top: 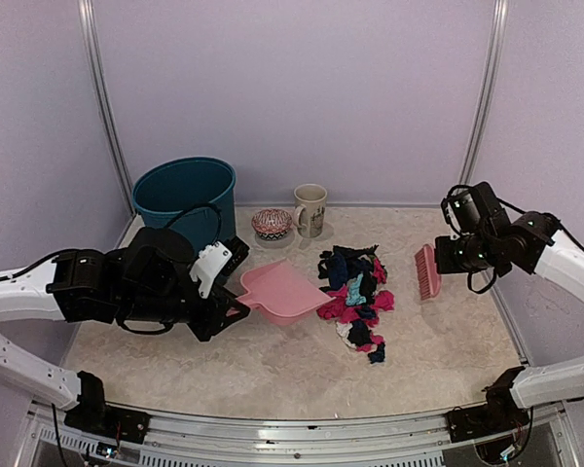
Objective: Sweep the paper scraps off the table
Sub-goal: Sweep the paper scraps at the center of the board, then sweep the paper scraps into the dustpan.
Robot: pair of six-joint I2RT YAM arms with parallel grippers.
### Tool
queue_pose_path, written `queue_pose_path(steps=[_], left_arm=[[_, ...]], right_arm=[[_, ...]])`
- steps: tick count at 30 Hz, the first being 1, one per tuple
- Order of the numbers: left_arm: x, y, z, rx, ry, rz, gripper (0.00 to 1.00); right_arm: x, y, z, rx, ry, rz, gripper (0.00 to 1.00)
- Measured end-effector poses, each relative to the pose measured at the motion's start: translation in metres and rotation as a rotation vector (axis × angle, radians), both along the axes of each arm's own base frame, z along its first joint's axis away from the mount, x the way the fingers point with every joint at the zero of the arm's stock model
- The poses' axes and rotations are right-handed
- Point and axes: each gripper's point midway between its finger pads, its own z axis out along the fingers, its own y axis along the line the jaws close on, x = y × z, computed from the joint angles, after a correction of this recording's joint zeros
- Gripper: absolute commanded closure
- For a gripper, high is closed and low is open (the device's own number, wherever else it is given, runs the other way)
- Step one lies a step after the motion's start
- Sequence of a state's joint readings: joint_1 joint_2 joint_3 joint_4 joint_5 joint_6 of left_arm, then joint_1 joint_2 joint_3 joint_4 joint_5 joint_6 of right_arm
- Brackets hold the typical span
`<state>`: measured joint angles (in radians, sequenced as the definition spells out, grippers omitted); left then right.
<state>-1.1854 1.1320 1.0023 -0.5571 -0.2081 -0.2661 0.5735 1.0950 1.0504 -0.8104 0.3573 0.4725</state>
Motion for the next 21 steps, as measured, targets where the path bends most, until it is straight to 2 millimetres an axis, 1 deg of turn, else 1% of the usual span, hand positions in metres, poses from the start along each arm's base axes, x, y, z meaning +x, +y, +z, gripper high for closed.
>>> queue_pose_path(steps=[2,6,9,12,15,21], left_arm=[[-0.007,-0.004,-0.014,0.032,0.026,-0.027,1.00],[-0.020,-0.012,-0.041,0.101,0.072,-0.070,1.00],[-0.030,-0.018,-0.057,0.140,0.096,-0.098,1.00],[-0.037,-0.025,-0.072,0.173,0.107,-0.118,1.00],[-0.042,-0.032,-0.086,0.206,0.107,-0.132,1.00],[-0.044,-0.041,-0.118,0.258,0.121,-0.137,1.00]], right_arm=[[-0.002,0.007,-0.008,-0.042,0.034,0.020,1.00],[-0.008,0.021,-0.030,-0.137,0.113,0.071,1.00],[-0.014,0.026,-0.044,-0.205,0.159,0.094,1.00],[-0.016,0.028,-0.053,-0.260,0.189,0.102,1.00],[-0.015,0.029,-0.056,-0.299,0.202,0.105,1.00],[-0.006,0.038,-0.050,-0.346,0.190,0.125,1.00]])
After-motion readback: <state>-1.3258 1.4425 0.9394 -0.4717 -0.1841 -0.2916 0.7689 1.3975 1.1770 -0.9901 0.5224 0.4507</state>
